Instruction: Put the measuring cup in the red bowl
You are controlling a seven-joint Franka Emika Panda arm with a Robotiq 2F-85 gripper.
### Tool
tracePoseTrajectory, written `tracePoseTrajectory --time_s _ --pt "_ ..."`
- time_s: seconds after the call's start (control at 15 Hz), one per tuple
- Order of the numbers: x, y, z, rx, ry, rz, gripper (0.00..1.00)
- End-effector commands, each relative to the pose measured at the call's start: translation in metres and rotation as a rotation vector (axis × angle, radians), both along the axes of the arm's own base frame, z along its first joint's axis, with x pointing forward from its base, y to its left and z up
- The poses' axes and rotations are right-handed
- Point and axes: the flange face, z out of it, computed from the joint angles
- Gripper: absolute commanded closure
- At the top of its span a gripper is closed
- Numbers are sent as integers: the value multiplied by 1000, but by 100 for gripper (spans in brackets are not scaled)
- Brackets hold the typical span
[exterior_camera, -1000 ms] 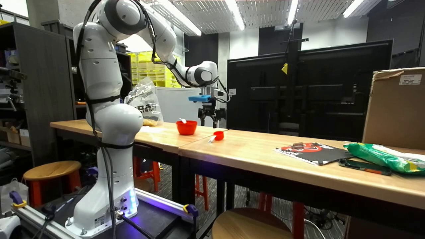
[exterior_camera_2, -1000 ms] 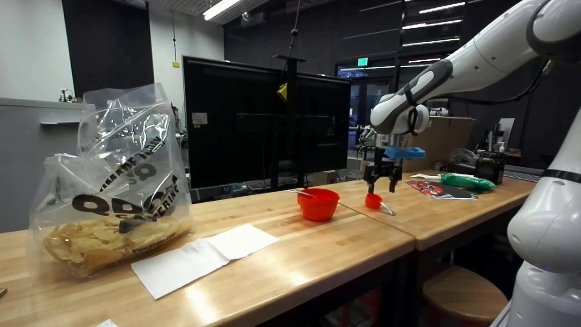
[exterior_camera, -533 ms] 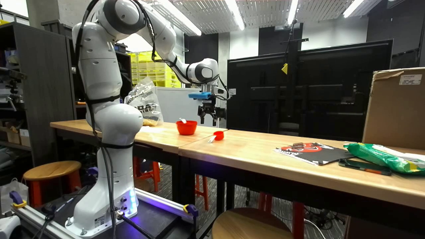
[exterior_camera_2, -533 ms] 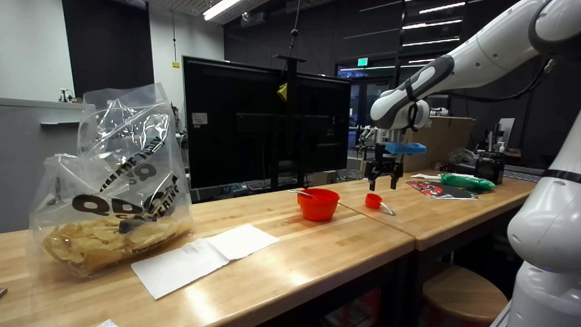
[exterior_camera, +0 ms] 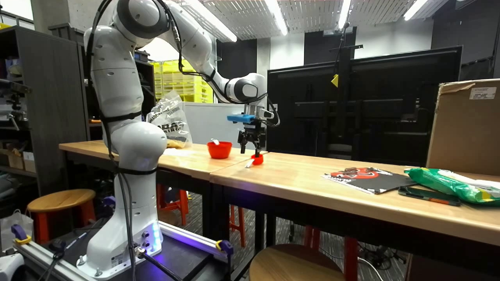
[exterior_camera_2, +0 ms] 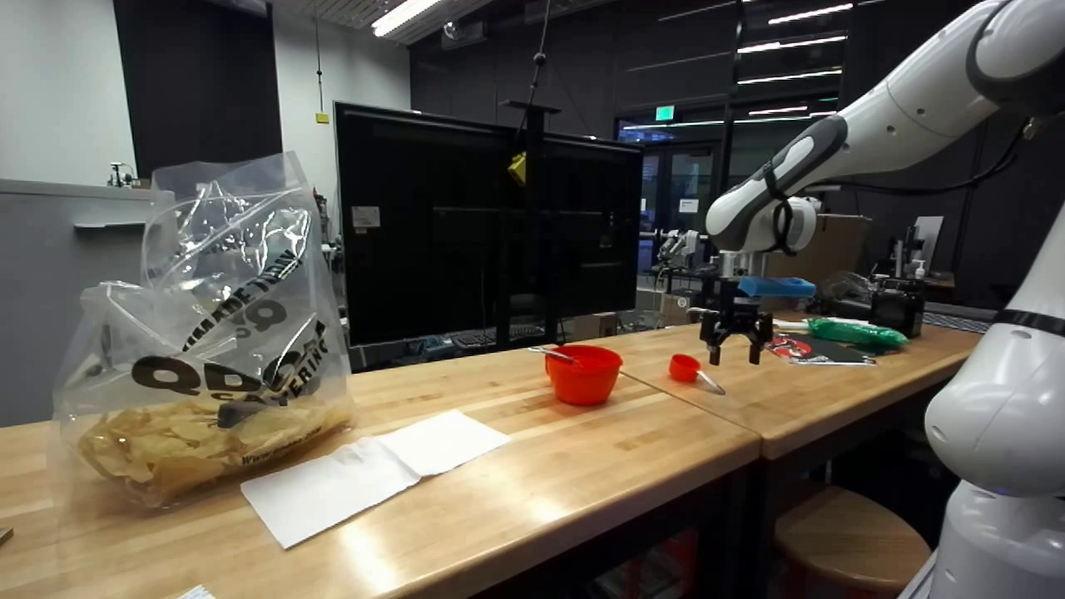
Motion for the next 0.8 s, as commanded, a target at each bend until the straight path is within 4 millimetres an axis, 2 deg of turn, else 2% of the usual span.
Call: tracePoseTrajectory --time_s 0.0,0.27,0.47,0.73 --pt "-11 0 8 -20 -19 30 0" --pt "3 16 25 -65 -29 98 0" --pt "10 31 21 -63 -30 138 0" --pt "14 39 10 -49 -15 157 0"
